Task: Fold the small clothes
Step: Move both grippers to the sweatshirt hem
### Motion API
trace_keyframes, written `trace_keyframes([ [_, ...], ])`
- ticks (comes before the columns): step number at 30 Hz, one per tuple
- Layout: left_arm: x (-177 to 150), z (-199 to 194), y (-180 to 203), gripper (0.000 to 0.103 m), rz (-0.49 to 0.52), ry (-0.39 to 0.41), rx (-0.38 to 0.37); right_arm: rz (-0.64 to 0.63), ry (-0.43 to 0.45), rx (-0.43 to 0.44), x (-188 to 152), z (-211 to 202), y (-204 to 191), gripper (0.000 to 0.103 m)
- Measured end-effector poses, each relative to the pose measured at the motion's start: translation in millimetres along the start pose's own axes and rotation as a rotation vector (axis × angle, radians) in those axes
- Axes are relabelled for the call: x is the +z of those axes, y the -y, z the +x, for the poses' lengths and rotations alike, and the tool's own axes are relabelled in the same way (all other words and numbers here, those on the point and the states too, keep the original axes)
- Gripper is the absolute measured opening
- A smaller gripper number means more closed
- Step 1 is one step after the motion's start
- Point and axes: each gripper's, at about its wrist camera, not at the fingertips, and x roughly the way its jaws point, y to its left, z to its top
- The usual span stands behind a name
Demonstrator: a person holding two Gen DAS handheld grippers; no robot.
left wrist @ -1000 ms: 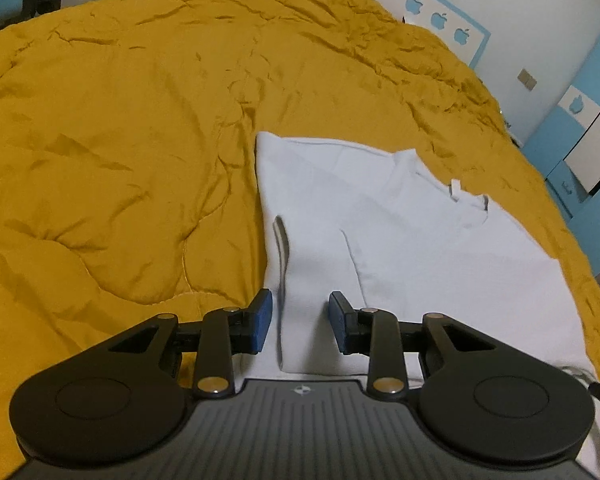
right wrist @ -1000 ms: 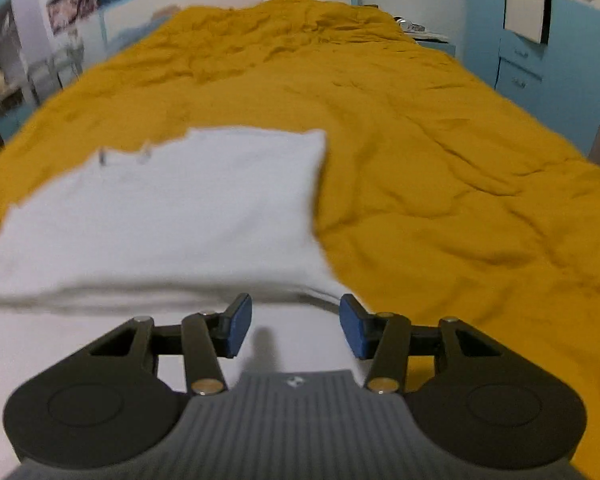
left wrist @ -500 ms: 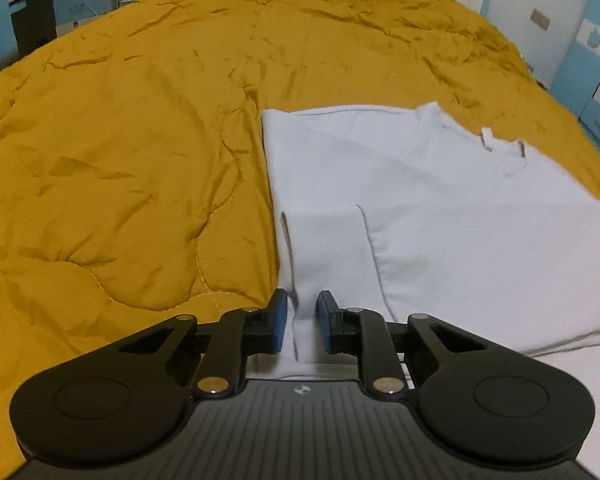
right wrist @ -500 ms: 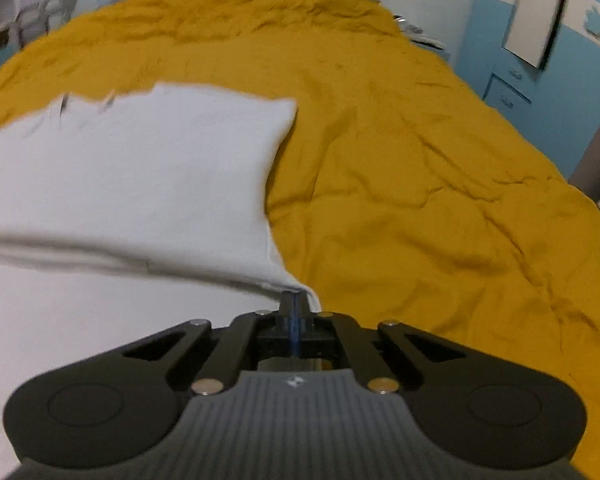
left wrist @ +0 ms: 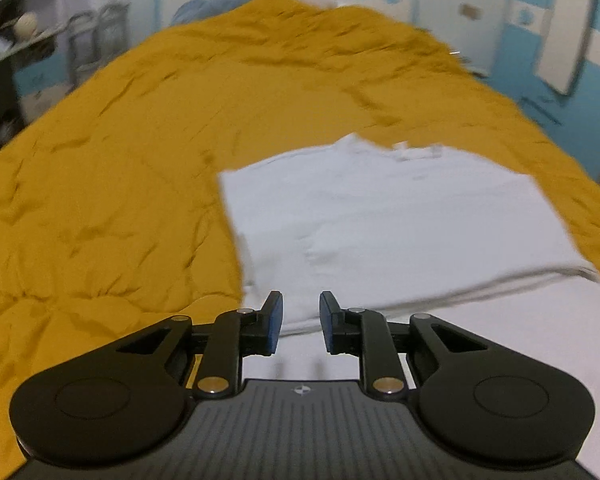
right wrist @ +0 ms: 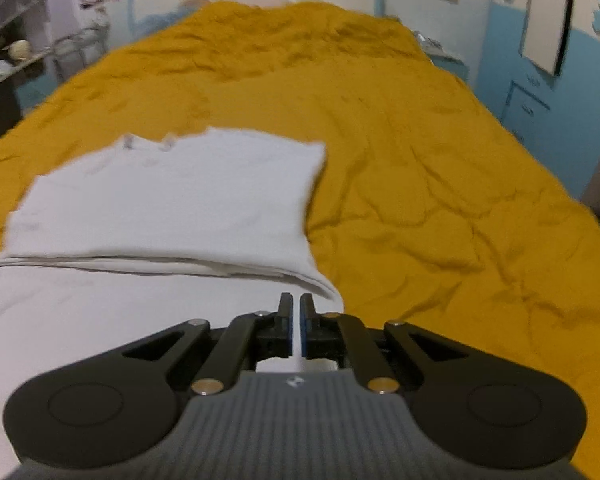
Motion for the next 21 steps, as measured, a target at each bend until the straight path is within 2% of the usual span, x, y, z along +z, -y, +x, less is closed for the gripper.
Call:
trace_keyframes([
  [5,-14,-53,25,0.032,0.140,0.043,-0.081,-0.084,0.048,0.075,-13,-60,-11,0.000],
  [9,-42,-80,44,0.033,0.281,0.010,-0.168,-0.179,0.029,0.137,-42,-95,-25,0.002],
  [12,-66,-94,55,0.038,0.383,-0.029,-0.200,-0.275,0.002,0.176,-67,-116,-37,0.004],
  [13,-74,-97,58,0.039,0.412,-0.038,-0.209,-0.303,-0.006,0.183,-75,-122,-40,0.010],
  [14,-82,-101,60,0.043,0.442,-0.048,-0.218,-0.326,-0.016,0.189,-83,-127,-42,0.021],
  [18,-118,-117,66,0.064,0.570,-0.072,-0.272,-0.406,-0.089,0.216,-119,-141,-50,0.027],
  [21,-140,-126,68,0.068,0.654,-0.096,-0.252,-0.489,-0.115,0.208,-142,-149,-55,0.038],
])
